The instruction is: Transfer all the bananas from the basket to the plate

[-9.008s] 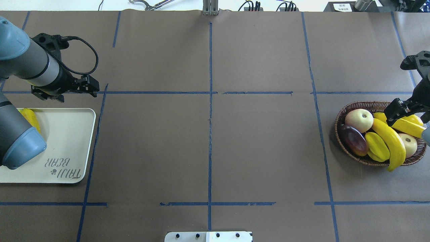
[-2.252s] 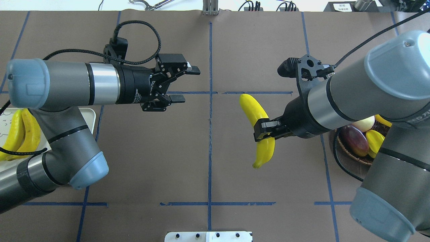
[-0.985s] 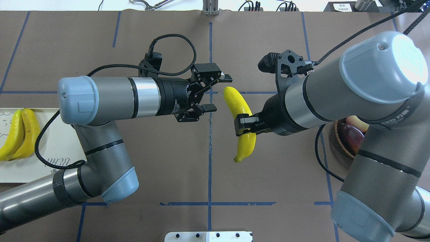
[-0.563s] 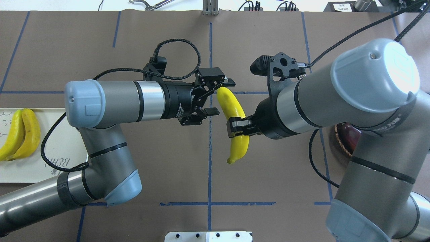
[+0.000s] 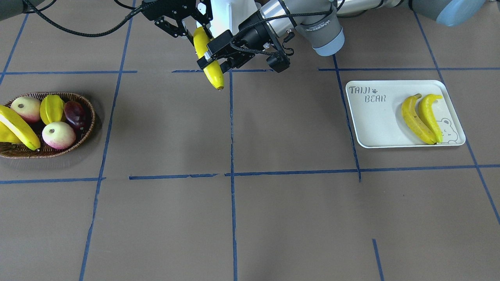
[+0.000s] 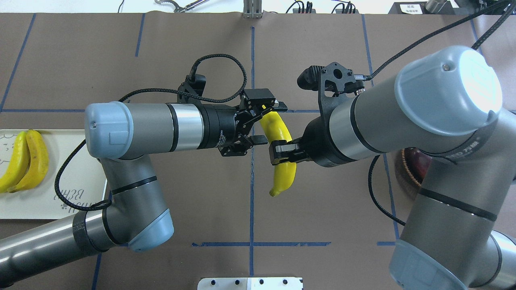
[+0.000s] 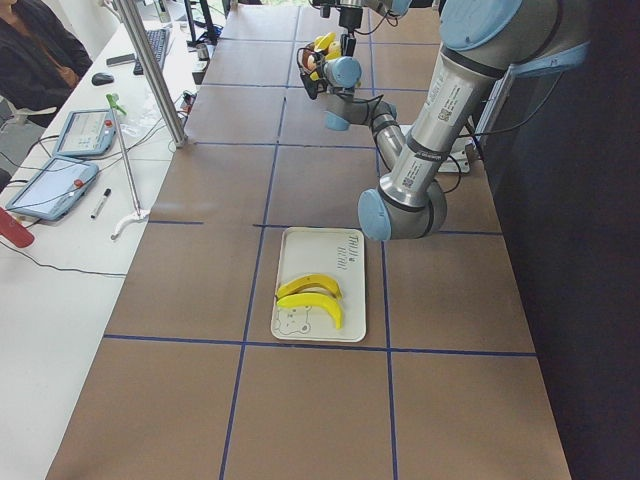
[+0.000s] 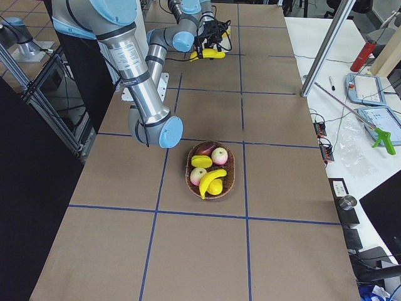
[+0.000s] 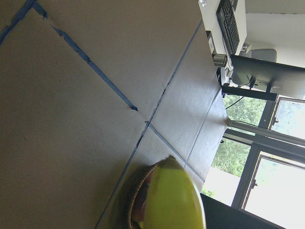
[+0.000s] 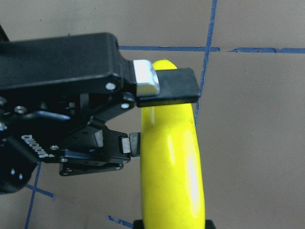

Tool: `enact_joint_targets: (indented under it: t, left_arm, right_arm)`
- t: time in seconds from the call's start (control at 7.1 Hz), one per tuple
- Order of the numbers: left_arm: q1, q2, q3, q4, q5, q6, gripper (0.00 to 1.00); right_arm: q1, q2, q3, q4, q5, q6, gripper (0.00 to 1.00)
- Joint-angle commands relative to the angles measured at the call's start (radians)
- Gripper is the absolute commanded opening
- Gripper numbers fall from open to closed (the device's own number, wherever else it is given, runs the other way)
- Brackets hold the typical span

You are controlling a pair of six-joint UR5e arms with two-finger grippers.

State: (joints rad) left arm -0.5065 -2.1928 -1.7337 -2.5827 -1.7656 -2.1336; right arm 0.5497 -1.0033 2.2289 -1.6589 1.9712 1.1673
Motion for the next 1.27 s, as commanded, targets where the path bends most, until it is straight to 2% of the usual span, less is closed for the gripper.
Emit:
enact_joint_targets:
  t: [0.0, 0.14, 0.28, 0.42, 0.99, 1.13]
  left_arm:
    - [0.002, 0.002, -0.001, -0.004, -0.002, 0.001, 0.33]
    - [0.000, 0.007, -0.001, -0.005, -0.003, 0.011, 0.04]
    - [0.000, 0.008, -0.003, -0.005, -0.009, 0.014, 0.00]
    - [0.000, 0.008, -0.003, -0.005, -0.009, 0.014, 0.00]
    - [-0.010, 0.013, -0.004, 0.002, -0.012, 0.033, 0.00]
    - [-0.033, 0.015, -0.001, 0.015, -0.040, 0.070, 0.00]
  right_arm:
    - [-0.001, 0.000, 0.000, -0.001, 0.000, 0.000, 0.00]
    - [-0.001, 0.000, 0.000, -0.001, 0.000, 0.000, 0.00]
    - [-0.001, -0.001, 0.001, -0.001, 0.001, 0.000, 0.21]
    - [-0.001, -0.004, 0.003, 0.001, 0.000, 0.000, 0.99]
    - [0.006, -0.008, 0.024, -0.002, 0.012, 0.031, 1.00]
    - [0.018, -0.012, 0.046, -0.010, 0.021, 0.031, 1.00]
